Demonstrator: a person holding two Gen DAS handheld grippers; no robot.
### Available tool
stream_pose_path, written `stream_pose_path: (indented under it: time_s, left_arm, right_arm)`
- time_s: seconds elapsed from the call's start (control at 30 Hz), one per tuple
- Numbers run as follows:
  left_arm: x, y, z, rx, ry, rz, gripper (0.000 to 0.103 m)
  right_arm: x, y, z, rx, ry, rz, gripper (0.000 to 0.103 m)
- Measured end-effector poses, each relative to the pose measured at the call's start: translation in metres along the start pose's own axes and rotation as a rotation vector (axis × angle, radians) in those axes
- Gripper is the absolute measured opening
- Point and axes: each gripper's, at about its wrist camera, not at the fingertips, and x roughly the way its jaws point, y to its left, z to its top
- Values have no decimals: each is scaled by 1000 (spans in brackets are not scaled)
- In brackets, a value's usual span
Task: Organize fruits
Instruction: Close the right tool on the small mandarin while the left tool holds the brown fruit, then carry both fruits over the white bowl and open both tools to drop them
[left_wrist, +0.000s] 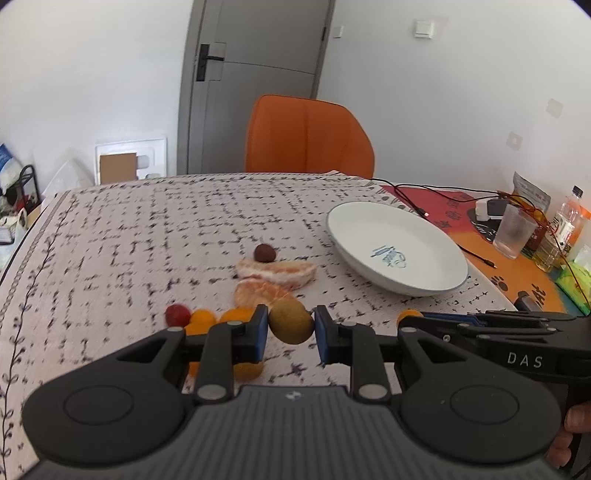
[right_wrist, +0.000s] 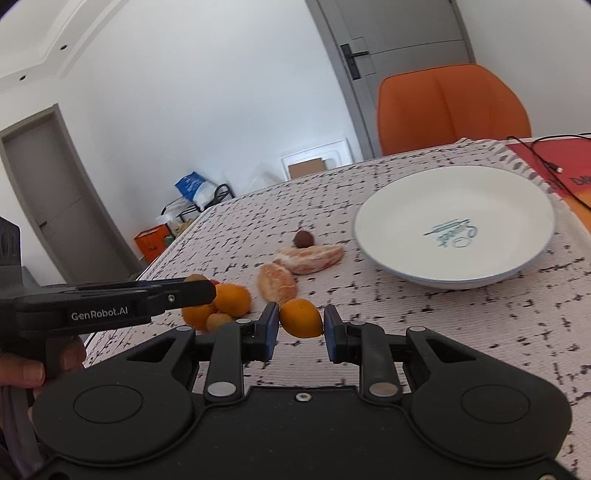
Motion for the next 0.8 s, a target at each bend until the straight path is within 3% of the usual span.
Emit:
stream_pose_path:
  time_s: [0.8]
  left_arm:
    - [53, -55, 42, 148, 4, -77, 25]
  right_arm:
    - [-15, -62, 17, 79, -88, -135, 24]
